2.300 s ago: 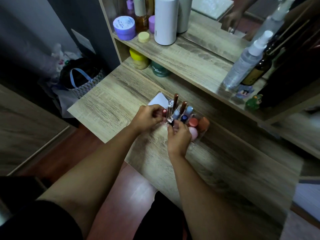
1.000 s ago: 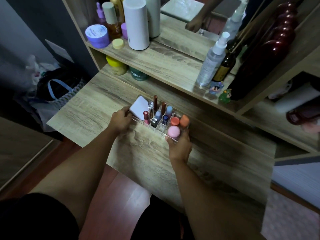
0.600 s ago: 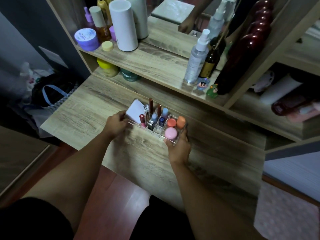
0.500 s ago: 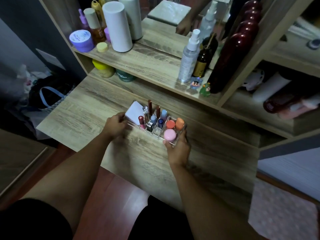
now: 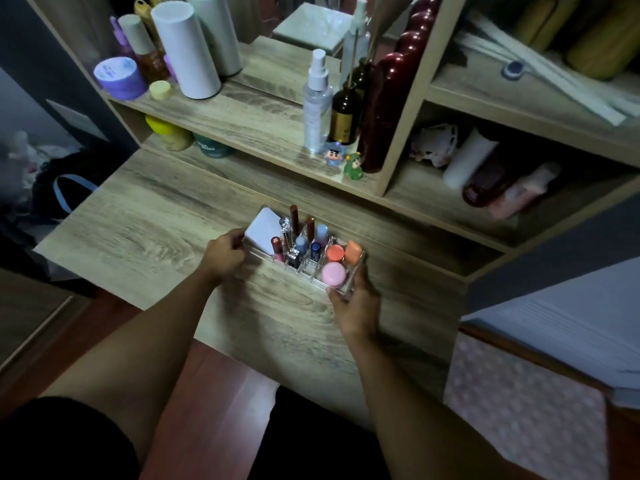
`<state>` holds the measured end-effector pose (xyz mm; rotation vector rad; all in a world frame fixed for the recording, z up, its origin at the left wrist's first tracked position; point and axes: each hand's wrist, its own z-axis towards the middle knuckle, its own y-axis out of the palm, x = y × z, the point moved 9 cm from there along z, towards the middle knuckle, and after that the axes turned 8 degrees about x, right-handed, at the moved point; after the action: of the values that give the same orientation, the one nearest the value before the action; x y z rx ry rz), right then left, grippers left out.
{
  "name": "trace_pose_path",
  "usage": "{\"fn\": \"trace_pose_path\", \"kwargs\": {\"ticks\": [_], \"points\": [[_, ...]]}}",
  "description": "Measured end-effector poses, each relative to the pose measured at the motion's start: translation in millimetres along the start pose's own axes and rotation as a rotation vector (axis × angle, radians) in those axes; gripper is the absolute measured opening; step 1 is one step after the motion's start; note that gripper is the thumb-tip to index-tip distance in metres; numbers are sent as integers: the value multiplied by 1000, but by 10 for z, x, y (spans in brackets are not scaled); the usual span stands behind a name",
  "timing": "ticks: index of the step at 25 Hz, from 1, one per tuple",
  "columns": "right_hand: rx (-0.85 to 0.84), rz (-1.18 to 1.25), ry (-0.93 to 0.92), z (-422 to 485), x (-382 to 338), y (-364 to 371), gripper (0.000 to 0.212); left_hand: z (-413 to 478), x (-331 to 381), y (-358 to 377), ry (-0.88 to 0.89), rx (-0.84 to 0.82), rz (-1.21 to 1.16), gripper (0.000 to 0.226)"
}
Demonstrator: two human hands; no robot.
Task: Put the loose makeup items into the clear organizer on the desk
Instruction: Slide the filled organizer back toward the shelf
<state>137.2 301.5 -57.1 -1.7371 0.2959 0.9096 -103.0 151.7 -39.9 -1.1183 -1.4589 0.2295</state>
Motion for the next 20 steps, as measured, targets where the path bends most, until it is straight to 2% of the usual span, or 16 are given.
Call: {"fn": "trace_pose_path", "kwargs": {"ticks": [11, 20], "points": [[16, -28, -17, 76, 469, -585, 91, -343, 480, 464, 50, 15, -15, 70], [18, -21, -44, 161, 755, -904, 84, -489, 749, 749, 62, -3, -55, 69]]}}
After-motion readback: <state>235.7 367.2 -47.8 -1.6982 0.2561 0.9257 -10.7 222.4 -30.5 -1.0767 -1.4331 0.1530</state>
